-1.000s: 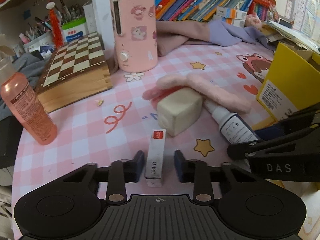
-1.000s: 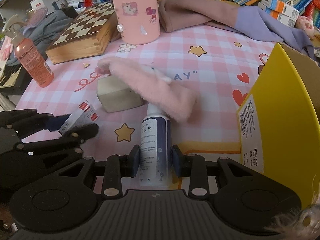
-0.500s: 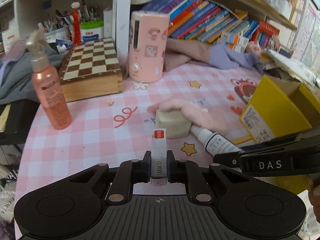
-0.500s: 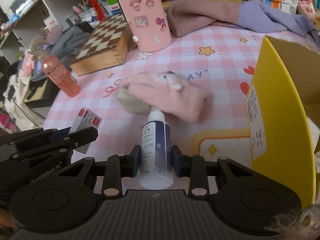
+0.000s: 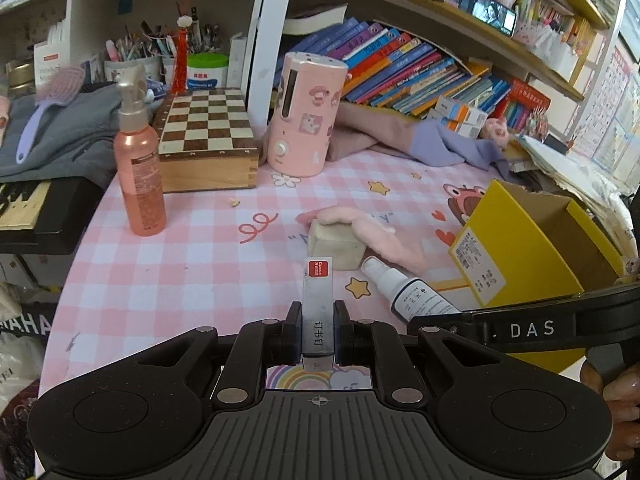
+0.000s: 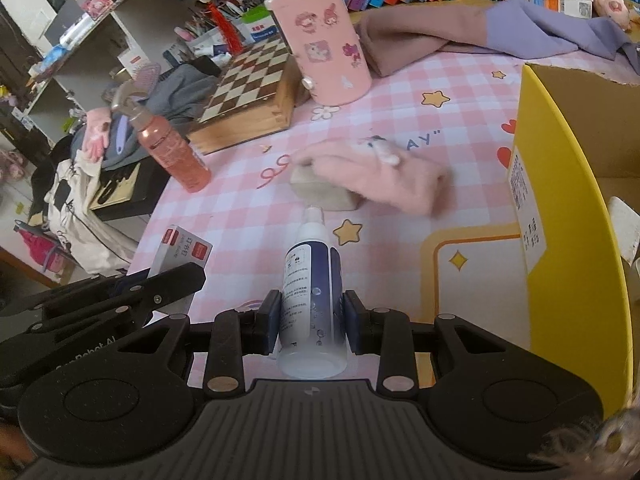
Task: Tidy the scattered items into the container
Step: 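Carry the white spray bottle and white-red box toward the yellow box with both grippers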
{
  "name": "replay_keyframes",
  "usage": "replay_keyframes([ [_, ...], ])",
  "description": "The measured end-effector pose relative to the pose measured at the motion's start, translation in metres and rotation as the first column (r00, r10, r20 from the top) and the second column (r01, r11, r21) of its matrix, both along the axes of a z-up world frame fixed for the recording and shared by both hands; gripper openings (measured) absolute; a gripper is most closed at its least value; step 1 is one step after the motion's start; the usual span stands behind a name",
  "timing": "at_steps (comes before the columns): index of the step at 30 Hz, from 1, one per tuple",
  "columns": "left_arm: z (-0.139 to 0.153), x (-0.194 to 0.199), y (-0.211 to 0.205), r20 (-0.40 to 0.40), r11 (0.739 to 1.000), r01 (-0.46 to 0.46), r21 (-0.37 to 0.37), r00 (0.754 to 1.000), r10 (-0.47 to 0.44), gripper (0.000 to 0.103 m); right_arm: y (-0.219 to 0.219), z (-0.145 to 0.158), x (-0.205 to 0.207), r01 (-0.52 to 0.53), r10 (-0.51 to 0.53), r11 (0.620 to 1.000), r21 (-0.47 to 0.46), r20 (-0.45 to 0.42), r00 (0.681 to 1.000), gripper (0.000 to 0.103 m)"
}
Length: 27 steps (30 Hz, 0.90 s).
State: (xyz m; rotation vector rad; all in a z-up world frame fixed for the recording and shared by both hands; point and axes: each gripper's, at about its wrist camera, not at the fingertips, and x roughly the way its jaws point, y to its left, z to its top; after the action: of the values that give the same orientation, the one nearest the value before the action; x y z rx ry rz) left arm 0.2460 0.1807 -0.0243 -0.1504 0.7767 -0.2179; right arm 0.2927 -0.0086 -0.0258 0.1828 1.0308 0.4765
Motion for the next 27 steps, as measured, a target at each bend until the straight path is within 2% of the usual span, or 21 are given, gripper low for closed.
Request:
replay_keyframes([
  [19, 0.040, -0.069, 0.010, 0.104, 0.999, 0.018, -0.036, 0.994, -0.014, 0.013, -0.006, 0.034, -0.073, -0.012, 0.013, 1.000, -0.009, 0.137, 0.990, 0.030],
  [27, 0.047, -0.100, 0.014, 0.121, 0.998, 0.012, -0.062, 0.993, -0.005, 0.013, -0.006, 0.039, -0.105, -0.013, 0.012, 1.000, 0.004, 0.149, 0.989, 0.030],
])
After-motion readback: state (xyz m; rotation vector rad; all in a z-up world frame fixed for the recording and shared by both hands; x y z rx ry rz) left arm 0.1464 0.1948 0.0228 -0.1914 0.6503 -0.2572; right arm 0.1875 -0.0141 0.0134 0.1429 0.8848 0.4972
